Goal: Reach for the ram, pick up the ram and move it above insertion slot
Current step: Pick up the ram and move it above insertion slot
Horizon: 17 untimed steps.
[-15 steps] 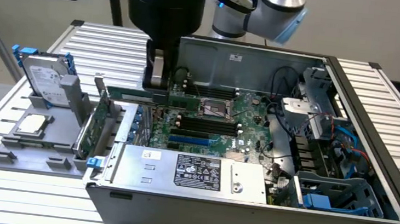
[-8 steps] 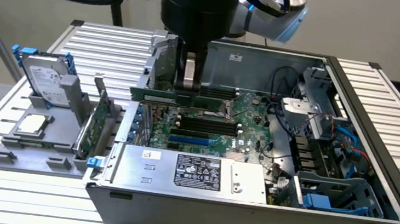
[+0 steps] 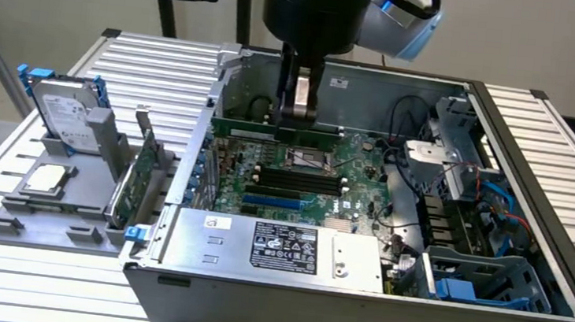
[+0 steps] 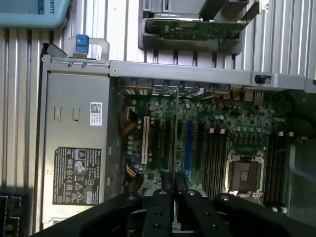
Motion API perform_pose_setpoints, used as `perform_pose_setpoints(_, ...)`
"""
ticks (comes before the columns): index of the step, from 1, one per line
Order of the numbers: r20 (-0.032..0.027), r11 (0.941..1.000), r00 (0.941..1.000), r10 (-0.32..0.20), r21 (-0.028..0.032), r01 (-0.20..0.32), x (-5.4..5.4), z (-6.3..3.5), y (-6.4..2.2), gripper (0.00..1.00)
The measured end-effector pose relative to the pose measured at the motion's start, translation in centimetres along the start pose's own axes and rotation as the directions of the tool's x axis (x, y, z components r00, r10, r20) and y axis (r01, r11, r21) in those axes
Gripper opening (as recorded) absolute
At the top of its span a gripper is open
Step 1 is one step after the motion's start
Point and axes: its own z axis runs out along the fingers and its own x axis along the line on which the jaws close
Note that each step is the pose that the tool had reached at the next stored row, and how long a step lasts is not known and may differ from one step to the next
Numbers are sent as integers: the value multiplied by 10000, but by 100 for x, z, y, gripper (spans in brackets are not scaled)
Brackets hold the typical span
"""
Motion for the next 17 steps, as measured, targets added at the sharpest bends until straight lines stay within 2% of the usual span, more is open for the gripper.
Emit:
perform_pose_setpoints(12,-1,10000,10000,-3,-1,3,-388,44,-223,14)
perform_pose_setpoints(17,0,10000,10000,-2,0,2,-506,56,-334,14)
